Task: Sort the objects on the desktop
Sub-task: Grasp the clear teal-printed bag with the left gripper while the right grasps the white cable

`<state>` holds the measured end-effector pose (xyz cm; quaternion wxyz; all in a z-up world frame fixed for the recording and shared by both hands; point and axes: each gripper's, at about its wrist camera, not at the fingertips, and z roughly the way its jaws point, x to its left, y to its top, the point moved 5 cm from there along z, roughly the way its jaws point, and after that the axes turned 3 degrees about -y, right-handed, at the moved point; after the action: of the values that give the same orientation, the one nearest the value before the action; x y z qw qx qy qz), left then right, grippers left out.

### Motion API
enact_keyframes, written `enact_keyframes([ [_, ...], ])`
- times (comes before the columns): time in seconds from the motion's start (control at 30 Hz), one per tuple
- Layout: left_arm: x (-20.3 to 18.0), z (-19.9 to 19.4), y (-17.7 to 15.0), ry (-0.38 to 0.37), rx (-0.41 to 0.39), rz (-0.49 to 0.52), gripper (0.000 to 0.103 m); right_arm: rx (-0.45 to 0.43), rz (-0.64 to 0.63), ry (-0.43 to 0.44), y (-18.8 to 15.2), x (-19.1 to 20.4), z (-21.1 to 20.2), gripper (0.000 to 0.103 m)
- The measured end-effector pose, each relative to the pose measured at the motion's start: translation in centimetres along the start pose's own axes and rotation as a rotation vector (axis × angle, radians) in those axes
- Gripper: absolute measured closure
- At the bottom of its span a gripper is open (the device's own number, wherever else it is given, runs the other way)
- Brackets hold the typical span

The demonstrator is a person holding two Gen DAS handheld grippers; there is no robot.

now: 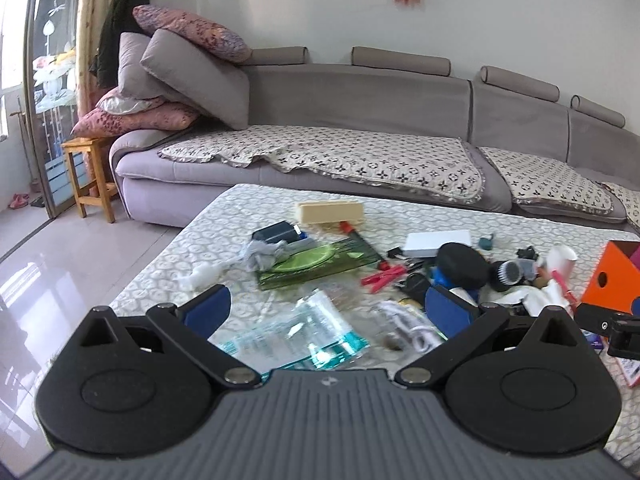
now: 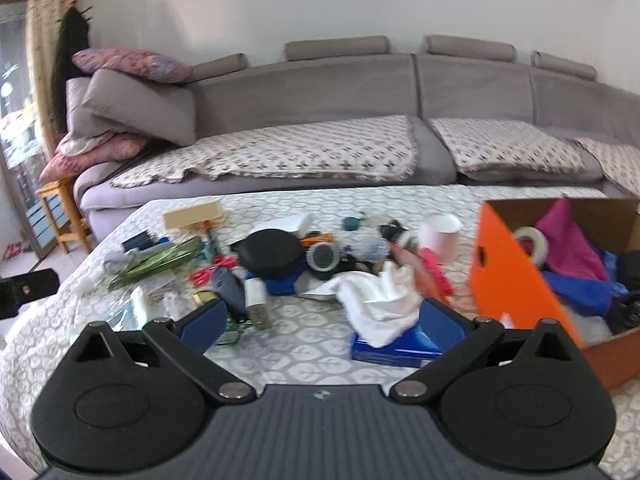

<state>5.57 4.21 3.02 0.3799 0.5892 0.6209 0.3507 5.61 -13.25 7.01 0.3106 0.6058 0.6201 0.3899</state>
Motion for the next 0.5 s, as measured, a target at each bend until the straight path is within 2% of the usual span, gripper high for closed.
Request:
enact_keyframes([
  [0.13,1.3,0.5,-1.2,0.043,-0.016,0.02,0.0,-0.038,-0.053,0.053,-1.1,2.2,0.9,0.0],
  [0.33,4.0,1.4,-2.8,0.098,-0.02,0.02,0.0,-0.058,-0.092,0.186,-1.1,5.8,2.7,0.0],
  [0.43,5.1,1.5,-2.9,0.123,-0.021,0.013,0.0,-0.092,-0.155,0.226,-0.6,7.8,3.3,0.009],
  [0.5,5.5,1.5,-2.9,0.127,-0.031,0.019,0.0,-0.107,-0.216,0.235,-0.5,9.2,3.8,0.018],
])
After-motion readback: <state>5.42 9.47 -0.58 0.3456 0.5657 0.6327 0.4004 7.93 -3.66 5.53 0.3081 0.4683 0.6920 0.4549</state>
